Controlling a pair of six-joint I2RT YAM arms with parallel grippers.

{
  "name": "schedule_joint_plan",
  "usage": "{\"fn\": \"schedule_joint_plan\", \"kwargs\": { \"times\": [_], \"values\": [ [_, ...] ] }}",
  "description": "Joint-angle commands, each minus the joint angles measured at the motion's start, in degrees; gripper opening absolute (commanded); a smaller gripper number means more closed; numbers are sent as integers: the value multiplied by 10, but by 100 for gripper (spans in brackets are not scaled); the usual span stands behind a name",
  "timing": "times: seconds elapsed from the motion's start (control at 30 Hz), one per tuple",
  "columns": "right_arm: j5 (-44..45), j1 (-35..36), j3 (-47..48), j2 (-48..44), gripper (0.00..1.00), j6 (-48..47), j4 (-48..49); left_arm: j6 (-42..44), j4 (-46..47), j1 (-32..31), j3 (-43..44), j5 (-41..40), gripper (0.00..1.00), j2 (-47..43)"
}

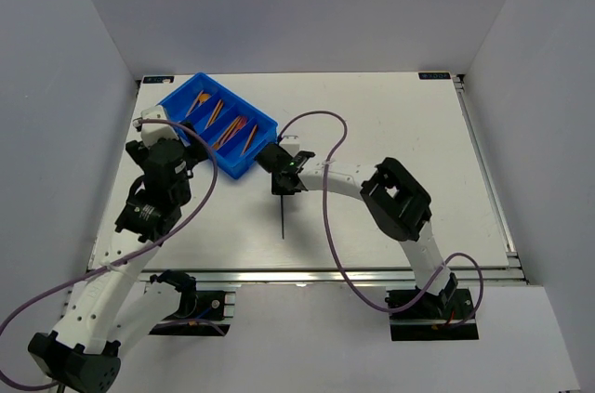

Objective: Sort the eating utensils into containers

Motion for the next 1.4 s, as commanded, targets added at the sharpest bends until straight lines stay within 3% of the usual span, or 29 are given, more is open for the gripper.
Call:
{"fn": "schedule_joint_plan", "kwargs": {
  "times": [0.0,0.1,0.13,0.27,0.33,0.47,0.6,0.63,0.67,0.87,0.97,1.1,1.13,1.2,1.37],
  "values": [
    [-59,-7,-51,-15,0,-4,1,-43,-36,-1,14,65,98,-2],
    [-64,-7,-52,-56,0,-55,13,-99,-29,-1,-2,162,98,-14],
    [-71,-7,-78,-96,0,-88,30,-116,-17,-1,-23,244,98,-21],
    [-107,-7,-213,-242,0,-156,171,-239,75,-1,-95,420,98,-27],
    [-152,-9,-268,-319,0,-176,256,-323,164,-1,-132,519,98,-25],
    [-212,-9,-369,-413,0,-184,338,-424,363,-13,-221,597,98,-3],
    [-275,-11,-404,-474,0,-171,383,-449,417,-35,-233,602,93,21],
    [-281,-11,-403,-487,0,-171,386,-454,427,-43,-235,604,90,27],
    [-284,-11,-403,-492,0,-171,388,-461,445,-47,-235,607,81,33],
    [-286,-11,-383,-510,0,-171,372,-473,477,-72,-242,604,76,58],
    [-300,-11,-375,-505,0,-170,371,-469,479,-79,-242,607,58,80],
    [-286,-11,-369,-499,0,-169,365,-474,506,-86,-248,621,21,103],
    [-276,-11,-366,-497,0,-166,359,-474,507,-87,-248,623,6,105],
    [-256,-13,-362,-495,0,-163,350,-468,497,-88,-241,623,0,106],
    [-259,-36,-363,-501,0,-144,356,-440,464,-88,-227,618,0,108]
  ]
}}
